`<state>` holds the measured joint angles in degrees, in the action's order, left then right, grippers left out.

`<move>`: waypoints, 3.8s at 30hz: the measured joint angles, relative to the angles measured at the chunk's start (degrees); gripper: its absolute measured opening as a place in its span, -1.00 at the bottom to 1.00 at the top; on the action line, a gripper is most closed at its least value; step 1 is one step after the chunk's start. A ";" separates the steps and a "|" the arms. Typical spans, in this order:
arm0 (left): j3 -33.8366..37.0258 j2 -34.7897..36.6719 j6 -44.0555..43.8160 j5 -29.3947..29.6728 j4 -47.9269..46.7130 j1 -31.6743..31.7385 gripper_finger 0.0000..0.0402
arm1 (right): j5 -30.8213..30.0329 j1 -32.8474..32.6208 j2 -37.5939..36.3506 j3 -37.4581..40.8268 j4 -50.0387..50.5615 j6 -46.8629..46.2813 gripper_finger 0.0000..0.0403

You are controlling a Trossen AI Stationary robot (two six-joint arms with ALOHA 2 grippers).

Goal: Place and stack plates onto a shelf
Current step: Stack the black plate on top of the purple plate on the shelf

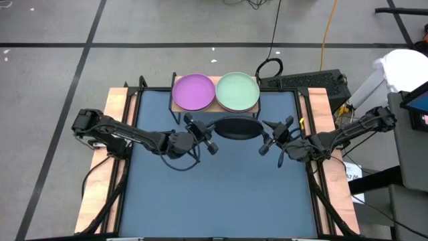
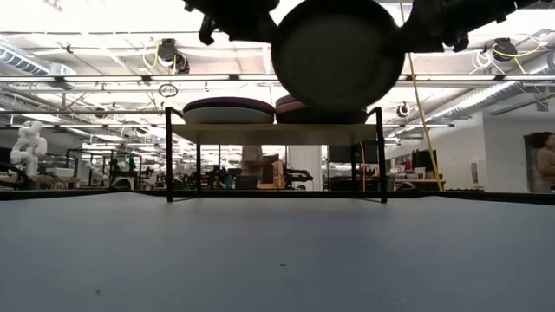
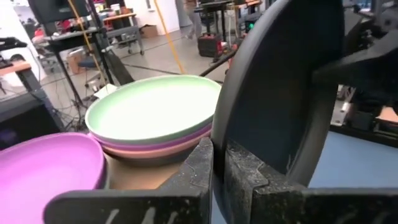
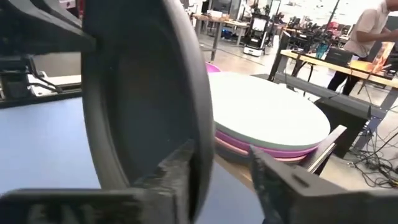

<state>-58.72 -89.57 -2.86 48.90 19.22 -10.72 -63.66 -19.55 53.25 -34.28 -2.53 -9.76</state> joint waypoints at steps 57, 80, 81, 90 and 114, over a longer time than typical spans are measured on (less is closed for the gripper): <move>-28.92 6.22 -8.84 -58.43 -66.90 61.48 -0.95 | 16.24 -1.55 -4.98 0.09 1.49 15.17 -0.11; -28.92 2.97 -6.24 -60.67 -74.15 63.09 -0.90 | 15.98 -1.55 -4.96 0.07 1.49 15.04 -0.11; -28.92 2.98 -6.26 -60.67 -73.87 63.01 -0.90 | 15.98 -1.55 -4.97 0.07 1.49 15.03 -0.11; -28.92 2.98 -6.31 -60.33 -72.48 61.82 -0.89 | 15.98 -1.55 -4.96 0.07 1.49 15.02 -0.11; -28.92 2.98 -4.87 -55.88 -72.04 60.78 -0.59 | 16.00 -1.55 -4.96 0.07 1.47 14.95 -0.10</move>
<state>-87.64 -86.59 -7.73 -6.98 -52.82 50.06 -47.66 -21.10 48.29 -34.22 -1.06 5.19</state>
